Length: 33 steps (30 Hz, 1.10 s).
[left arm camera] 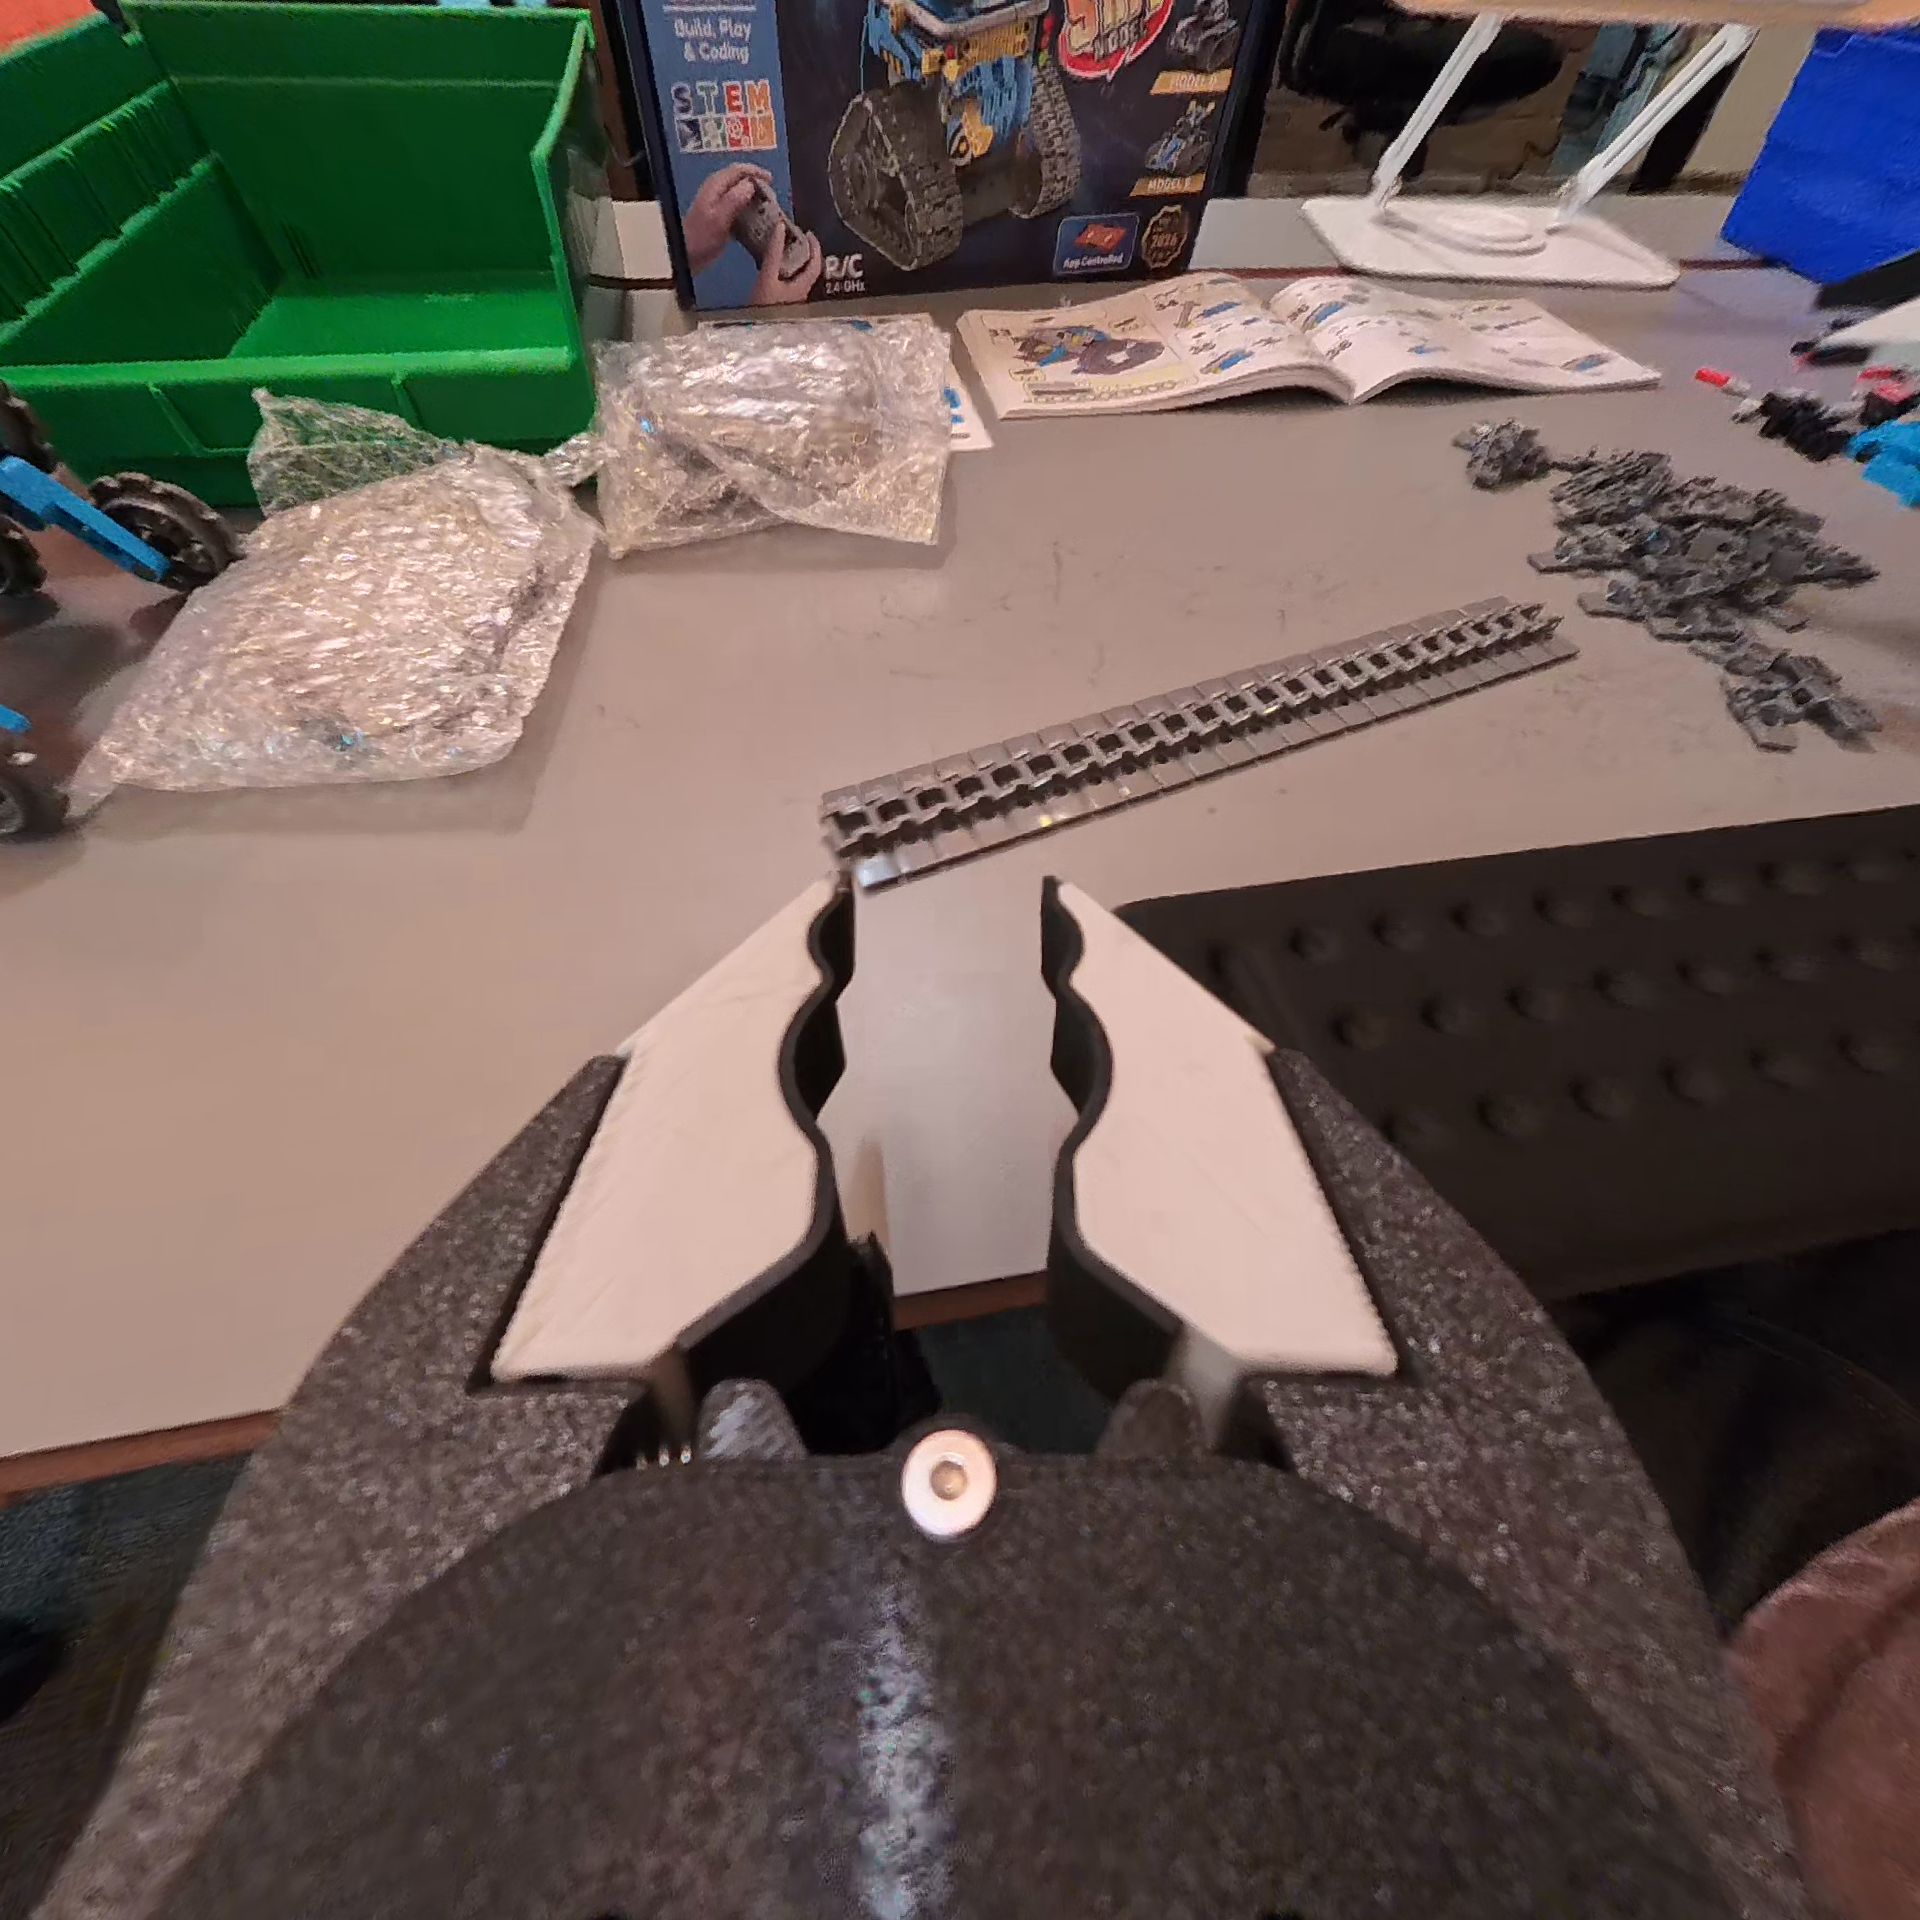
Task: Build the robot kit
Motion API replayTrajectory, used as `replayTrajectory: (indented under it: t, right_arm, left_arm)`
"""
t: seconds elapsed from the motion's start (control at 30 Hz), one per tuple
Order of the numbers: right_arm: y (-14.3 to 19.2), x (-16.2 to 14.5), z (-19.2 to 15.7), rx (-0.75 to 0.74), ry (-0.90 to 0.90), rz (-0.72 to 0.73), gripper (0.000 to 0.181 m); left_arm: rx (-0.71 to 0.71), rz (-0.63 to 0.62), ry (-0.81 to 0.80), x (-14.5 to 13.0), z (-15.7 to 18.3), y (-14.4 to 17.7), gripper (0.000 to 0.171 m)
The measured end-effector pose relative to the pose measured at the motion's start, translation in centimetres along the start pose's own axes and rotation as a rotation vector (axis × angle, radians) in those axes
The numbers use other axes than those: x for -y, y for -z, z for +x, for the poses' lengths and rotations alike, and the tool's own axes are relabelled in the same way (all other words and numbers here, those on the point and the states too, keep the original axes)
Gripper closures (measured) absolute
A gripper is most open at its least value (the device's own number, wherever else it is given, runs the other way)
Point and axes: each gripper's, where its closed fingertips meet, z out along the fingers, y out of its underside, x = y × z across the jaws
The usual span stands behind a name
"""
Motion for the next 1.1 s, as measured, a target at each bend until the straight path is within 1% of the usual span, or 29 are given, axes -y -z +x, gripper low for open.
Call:
replayTrajectory:
  t: [0.07, 0.2, 0.3, 0.47, 0.57, 0.63, 0.73, 0.83, 0.93, 1.07, 1.1]
  right_arm:
    - [0.3, 0.2, -0.3, 0.016, 0.009, 0.014, 0.138]
    - [0.2, 0.1, -0.9, 0.051, 0.021, -0.012, 0.139]
    - [0.1, -0.3, -1.3, 0.077, 0.010, -0.038, 0.139]
    - [-0.3, -1.2, -1.5, 0.095, -0.022, -0.078, 0.139]
    - [-0.3, -1.4, -1.5, 0.108, -0.044, -0.082, 0.139]
    - [-0.4, -1.6, -1.4, 0.106, -0.055, -0.086, 0.140]
    - [-0.4, -1.7, -1.1, 0.106, -0.073, -0.086, 0.140]
    - [-0.7, -1.9, -0.6, 0.105, -0.094, -0.097, 0.140]
    - [-1.0, -1.8, 0.6, 0.073, -0.063, -0.107, 0.139]
    - [-1.2, -1.2, 2.3, 0.002, 0.022, -0.096, 0.140]
    - [-1.3, -1.2, 2.7, -0.011, 0.020, -0.095, 0.141]
  left_arm:
    - [-0.023, 0.021, 0.017, 0.6, 0.7, 0.2, 0.136]
    - [-0.047, 0.053, 0.043, 1.6, 1.6, 0.9, 0.136]
    - [-0.017, 0.043, 0.055, 1.3, 0.5, 0.4, 0.136]
    - [0.026, -0.023, 0.056, -0.3, -1.5, -1.5, 0.136]
    - [0.041, -0.021, 0.060, -0.2, -2.2, -2.3, 0.136]
    - [0.054, -0.007, 0.062, 0.3, -2.6, -2.7, 0.136]
    - [0.023, 0.015, 0.126, 1.2, -2.7, -3.2, 0.136]
    - [0.006, -0.010, 0.190, 2.0, -2.9, -4.0, 0.136]
    - [-0.004, 0.019, 0.242, 4.0, -2.9, -5.2, 0.136]
    - [-0.010, 0.066, 0.239, 6.4, -3.0, -7.4, 0.136]
    - [-0.011, 0.080, 0.241, 6.9, -3.1, -8.0, 0.136]
